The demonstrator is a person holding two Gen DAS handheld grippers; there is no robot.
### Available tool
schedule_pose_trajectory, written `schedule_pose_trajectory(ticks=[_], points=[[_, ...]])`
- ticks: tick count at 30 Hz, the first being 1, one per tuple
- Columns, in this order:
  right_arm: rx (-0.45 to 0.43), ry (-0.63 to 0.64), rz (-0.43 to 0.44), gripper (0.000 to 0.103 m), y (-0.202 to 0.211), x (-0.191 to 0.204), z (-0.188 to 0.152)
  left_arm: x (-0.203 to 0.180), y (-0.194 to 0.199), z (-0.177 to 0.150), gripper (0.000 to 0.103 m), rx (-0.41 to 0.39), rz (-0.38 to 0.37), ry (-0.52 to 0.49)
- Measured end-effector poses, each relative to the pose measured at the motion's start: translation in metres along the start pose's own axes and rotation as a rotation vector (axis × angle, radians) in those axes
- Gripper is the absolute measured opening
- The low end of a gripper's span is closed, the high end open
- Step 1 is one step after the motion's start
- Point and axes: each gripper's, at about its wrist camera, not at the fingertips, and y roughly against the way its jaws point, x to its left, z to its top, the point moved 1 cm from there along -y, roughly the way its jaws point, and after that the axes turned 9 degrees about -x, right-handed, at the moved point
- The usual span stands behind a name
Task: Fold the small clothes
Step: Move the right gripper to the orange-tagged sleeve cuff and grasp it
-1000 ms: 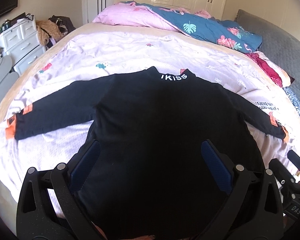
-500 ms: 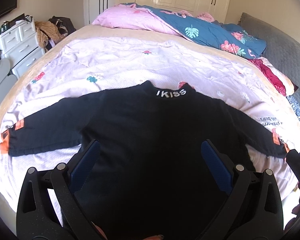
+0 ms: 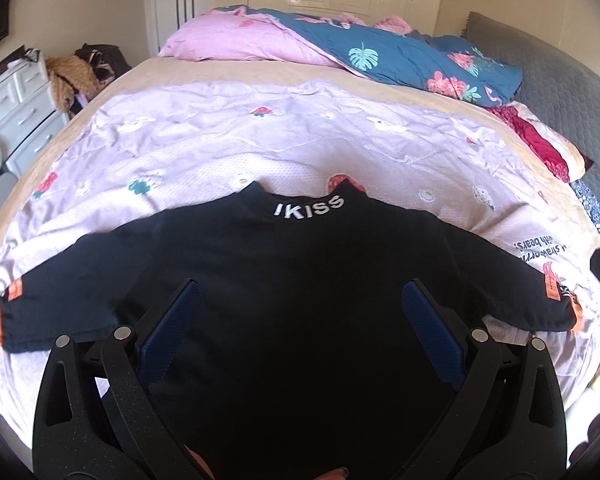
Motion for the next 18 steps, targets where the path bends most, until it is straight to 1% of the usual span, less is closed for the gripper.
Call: schedule_pose_trajectory(ticks=[4,9,14,18], points=[[0.002,-0.052,-0.074,0.099,-0.019,-0.019,0.004,-0.009,-0.012,0.003,0.095,0.006,-0.010,-0.017],[0.023,-0.105,-0.140,0.099,-0.041,-0.044,0.004,-0.020,-0.025,0.002,0.095,0.018,-0.032,-0.033],[0.041,-0.168,-0.208,0.099,-0.056,-0.069,0.001,-0.036,-0.035,0.001,0.095,0.023,-0.056,-0.061],[0.052,-0.194,-0.258,0.099,-0.064,-0.089,-0.005,-0.048,-0.043,-0.003,0.095,0.030,-0.079,-0.091]])
